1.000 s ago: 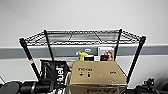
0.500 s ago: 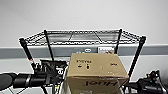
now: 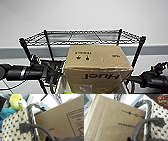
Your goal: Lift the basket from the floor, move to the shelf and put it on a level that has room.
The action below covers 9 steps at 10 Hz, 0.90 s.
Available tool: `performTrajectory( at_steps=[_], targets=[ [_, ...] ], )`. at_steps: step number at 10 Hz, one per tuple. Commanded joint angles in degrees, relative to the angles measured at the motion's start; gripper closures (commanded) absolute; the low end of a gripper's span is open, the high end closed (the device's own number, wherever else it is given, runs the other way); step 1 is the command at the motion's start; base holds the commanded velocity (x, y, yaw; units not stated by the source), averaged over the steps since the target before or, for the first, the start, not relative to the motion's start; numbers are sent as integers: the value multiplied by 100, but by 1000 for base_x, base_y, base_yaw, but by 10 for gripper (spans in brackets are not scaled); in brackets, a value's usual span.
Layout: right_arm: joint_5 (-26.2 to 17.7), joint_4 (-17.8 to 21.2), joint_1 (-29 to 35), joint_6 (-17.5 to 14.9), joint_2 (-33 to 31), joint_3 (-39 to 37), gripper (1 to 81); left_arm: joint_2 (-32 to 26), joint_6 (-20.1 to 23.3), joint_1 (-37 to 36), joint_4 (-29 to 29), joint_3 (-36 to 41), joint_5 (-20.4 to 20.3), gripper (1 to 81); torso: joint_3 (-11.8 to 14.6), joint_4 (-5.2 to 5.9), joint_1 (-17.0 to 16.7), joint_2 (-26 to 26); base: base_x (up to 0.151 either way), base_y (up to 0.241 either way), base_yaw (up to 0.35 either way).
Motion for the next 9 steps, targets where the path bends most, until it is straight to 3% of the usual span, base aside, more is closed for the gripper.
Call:
performTrajectory(
  at_steps=[1, 6, 9],
  targets=[
    [-169, 667, 1349, -12, -161, 89, 811, -12, 47, -1152, -481, 22, -43, 811, 0, 0, 0, 0, 0, 0, 0],
    [-520, 1265, 2351, 57, -231, -17, 811, -12, 20, -2022, -1176, -277, 151, 811, 0, 0, 0, 0, 0, 0, 0],
    [-757, 1292, 2984, 549, -222, -158, 811, 112, 12, -2637, -1607, -531, 450, 811, 0, 0, 0, 0, 0, 0, 0]
  ],
)
